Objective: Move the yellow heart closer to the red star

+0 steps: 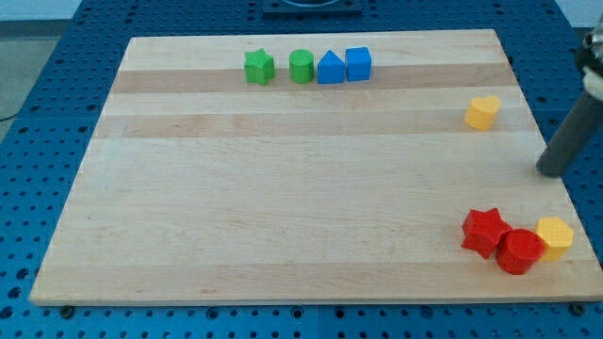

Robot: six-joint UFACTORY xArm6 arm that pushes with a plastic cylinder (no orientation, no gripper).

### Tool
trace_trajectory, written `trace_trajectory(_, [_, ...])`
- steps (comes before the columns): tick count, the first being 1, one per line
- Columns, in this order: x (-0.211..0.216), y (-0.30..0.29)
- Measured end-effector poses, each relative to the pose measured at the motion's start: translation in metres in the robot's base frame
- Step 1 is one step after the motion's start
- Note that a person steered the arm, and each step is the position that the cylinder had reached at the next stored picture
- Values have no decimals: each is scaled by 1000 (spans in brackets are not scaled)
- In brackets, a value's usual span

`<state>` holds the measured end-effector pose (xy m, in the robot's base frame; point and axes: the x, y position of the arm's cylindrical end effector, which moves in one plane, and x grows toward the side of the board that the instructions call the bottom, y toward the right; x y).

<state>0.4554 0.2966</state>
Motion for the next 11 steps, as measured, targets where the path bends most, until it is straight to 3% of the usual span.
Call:
trace_trajectory(2, [-110, -12])
trace_trajectory(3, [-113, -57])
trace_trajectory(7, [-22, -62])
trace_trajectory(9, [-39, -84])
trace_trajectory(11, [-18, -101])
